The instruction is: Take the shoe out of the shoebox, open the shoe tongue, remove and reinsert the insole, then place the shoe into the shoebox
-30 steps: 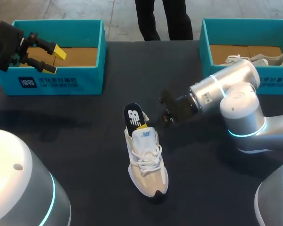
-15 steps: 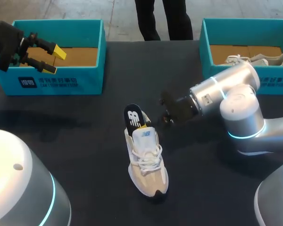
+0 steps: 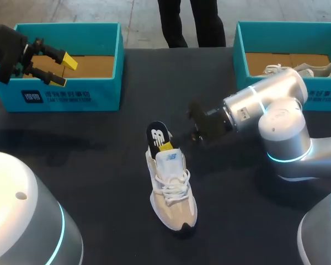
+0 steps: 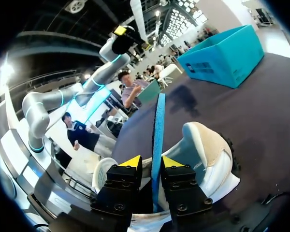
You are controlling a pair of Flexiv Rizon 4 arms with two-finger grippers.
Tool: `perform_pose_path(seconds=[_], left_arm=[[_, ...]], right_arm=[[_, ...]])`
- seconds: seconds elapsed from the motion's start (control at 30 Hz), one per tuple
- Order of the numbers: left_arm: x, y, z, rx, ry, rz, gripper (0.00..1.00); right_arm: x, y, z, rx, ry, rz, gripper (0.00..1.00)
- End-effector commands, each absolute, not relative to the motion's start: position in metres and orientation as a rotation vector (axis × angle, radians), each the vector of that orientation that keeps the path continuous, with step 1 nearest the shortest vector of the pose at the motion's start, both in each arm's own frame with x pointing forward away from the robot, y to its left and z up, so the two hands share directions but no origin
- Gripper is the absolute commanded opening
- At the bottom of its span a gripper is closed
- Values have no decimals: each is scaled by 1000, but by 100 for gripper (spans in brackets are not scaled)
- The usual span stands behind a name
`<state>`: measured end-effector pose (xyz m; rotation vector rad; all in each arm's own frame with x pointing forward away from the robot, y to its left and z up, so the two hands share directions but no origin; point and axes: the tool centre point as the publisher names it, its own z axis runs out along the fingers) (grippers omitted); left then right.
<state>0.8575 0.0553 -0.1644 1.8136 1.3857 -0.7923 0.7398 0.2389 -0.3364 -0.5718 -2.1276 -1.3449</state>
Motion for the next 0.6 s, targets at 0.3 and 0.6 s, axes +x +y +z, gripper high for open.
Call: perform_pose_path(seconds=[0.3, 0.6], left_arm=[[857, 55, -164, 1815, 1387, -789, 100], [857, 55, -164, 1815, 1387, -789, 100]], right_arm=[[749, 238, -319, -570, -2168, -1393, 18], [757, 240, -310, -574, -2190, -1433, 17]])
